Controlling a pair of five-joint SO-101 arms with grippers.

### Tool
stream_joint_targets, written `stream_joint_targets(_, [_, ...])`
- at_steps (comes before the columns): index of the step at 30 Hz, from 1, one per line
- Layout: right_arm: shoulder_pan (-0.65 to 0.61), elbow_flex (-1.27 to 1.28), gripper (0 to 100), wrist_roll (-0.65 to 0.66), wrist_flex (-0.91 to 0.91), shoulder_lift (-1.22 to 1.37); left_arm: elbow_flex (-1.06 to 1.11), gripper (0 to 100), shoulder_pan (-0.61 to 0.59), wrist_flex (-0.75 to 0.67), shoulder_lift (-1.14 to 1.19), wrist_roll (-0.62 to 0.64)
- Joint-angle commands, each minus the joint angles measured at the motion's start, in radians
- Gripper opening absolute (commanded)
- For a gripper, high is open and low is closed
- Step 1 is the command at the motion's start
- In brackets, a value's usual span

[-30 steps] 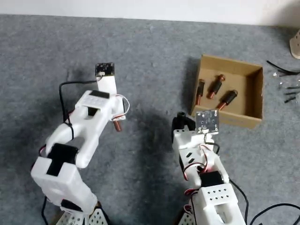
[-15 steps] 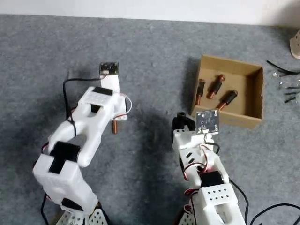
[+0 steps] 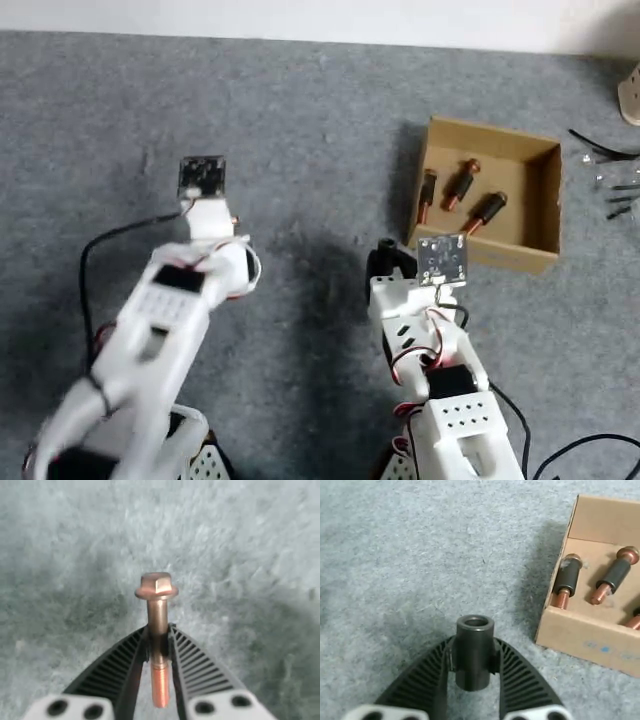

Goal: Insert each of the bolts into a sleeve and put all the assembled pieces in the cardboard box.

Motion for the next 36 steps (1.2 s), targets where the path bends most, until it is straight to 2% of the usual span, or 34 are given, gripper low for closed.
stream_joint_targets(1, [0.005,-0.01,0.5,0.011,-0.038,-0.027,0.124,0,0.005,-0.101,-0.265,-0.008])
stream_joint_targets(11, [-0.045,-0.002,0.5,0.011,-0.038,-0.028,0.41,0,0.007,-0.249,-0.707,-0.008])
stream_joint_targets(26, [-0.005,-0.01,0.5,0.005,-0.039,-0.03,0.644,1,0.007,-0.249,-1.207,-0.008])
stream_joint_targets(36, [-0.005,-0.01,0.5,0.003,-0.039,-0.033,0.642,1,0.007,-0.245,-1.248,-0.008])
